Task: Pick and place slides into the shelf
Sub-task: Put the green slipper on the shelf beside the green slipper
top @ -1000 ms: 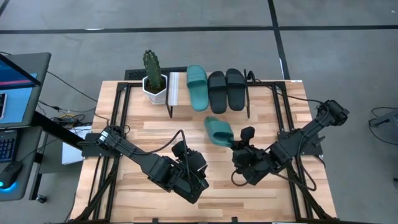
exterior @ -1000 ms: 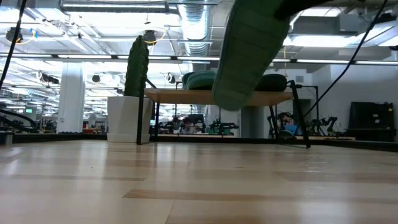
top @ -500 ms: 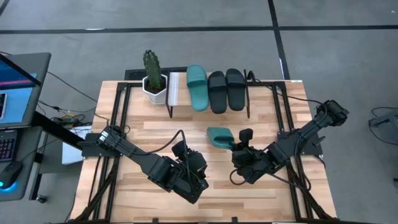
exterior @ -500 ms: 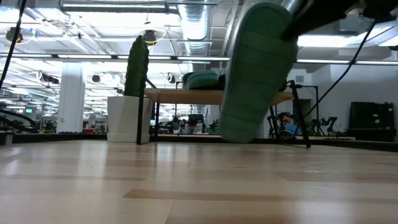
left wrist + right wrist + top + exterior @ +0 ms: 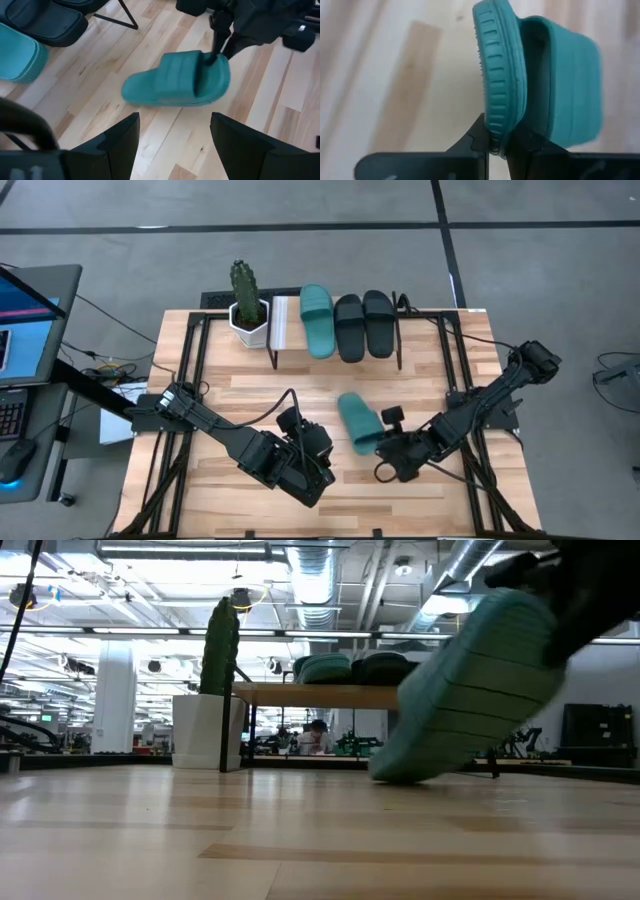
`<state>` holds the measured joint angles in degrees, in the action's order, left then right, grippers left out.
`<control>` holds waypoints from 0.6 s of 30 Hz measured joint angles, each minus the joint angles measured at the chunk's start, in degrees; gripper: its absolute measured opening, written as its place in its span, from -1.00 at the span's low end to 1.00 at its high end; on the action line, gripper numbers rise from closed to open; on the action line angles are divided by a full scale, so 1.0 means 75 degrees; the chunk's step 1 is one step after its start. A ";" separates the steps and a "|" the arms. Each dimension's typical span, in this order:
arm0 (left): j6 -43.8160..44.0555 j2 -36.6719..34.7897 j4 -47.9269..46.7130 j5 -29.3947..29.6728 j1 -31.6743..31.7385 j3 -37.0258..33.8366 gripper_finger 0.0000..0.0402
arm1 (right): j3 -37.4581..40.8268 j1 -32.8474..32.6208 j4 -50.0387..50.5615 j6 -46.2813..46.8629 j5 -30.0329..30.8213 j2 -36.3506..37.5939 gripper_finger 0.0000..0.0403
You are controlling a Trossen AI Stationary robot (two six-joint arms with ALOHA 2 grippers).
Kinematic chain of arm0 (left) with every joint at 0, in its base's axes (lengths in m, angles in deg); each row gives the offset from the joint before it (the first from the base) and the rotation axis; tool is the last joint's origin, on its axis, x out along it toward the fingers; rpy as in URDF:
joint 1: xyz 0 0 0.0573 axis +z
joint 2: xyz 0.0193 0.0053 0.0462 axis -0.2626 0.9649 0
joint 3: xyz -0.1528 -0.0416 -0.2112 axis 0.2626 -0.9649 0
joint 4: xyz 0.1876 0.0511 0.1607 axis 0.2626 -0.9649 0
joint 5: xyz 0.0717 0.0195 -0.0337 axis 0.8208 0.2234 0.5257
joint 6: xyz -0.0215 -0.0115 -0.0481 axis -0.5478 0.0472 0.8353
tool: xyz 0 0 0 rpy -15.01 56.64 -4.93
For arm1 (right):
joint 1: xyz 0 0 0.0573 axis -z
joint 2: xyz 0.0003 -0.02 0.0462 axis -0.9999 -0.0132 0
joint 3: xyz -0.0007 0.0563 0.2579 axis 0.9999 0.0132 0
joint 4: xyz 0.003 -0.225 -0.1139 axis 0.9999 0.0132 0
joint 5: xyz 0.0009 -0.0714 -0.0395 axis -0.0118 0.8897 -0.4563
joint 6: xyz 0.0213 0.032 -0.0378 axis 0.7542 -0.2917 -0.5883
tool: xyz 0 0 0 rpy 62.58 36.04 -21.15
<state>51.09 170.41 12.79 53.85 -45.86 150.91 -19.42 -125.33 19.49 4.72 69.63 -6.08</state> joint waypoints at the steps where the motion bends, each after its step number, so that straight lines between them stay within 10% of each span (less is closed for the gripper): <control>1: 0.0000 0.0000 0.0002 -0.0034 0.0000 0.0000 0.15 | 0.0000 -0.0030 0.0011 0.0062 -0.0295 0.0000 -0.84; 18: 0.0000 0.0000 0.0010 -0.0060 0.0000 0.0000 0.15 | 0.0006 -0.0837 0.2492 0.2979 -0.1821 0.0006 0.31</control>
<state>51.09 170.41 12.86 53.40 -45.86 150.91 -19.38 -131.61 38.18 27.06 55.98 -6.04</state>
